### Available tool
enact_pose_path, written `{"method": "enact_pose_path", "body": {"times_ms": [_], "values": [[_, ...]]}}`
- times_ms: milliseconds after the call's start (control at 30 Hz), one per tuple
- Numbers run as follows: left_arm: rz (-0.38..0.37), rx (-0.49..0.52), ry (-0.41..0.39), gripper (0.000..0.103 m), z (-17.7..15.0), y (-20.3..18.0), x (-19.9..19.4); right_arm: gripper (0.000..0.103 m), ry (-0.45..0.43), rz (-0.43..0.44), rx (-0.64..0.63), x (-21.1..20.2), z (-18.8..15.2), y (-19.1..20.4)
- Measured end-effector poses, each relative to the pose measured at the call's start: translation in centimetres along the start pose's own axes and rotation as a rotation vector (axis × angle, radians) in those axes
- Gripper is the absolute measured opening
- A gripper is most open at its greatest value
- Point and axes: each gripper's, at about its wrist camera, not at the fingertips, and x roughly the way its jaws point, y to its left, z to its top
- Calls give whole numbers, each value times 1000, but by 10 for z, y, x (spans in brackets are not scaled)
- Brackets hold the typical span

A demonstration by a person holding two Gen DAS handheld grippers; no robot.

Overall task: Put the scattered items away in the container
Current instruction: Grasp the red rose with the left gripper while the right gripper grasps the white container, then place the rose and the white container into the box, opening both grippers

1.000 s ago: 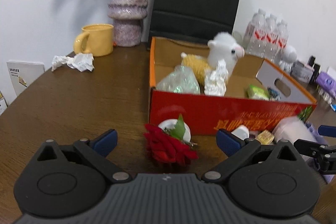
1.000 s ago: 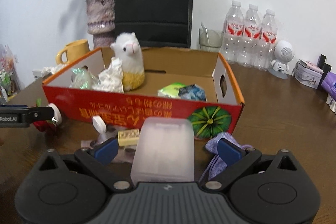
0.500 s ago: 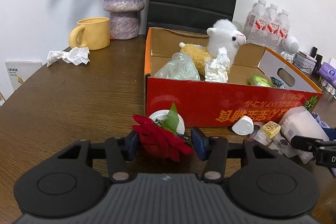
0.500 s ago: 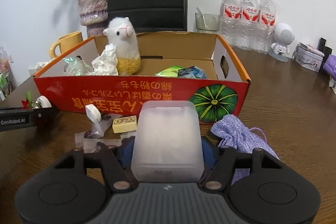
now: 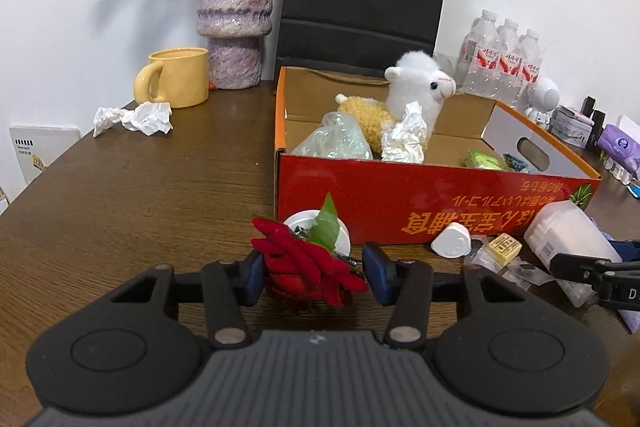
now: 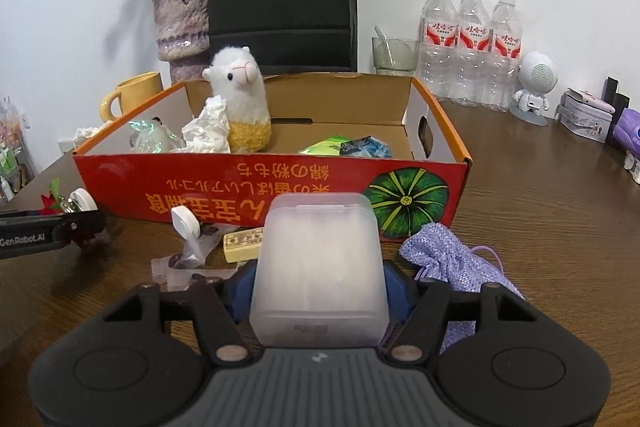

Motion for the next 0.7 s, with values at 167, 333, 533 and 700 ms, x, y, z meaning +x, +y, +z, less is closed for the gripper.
{"method": "enact_pose_path", "body": {"times_ms": [167,333,533,700], "values": [[-30,-2,-25,51,-2,-4,-13,63,-18,14,1,-8,-1,2],[-118,-34,-81,51,0,-8,-40,63,-60,34,-3,-26,0,5],[-190,-14,-140,51,27,-23,-56,63,-130,70,0,-46,19,5],[-192,42,-194,51,65,-38,-49,63,-174,91,-11,-48,52,-3]]}}
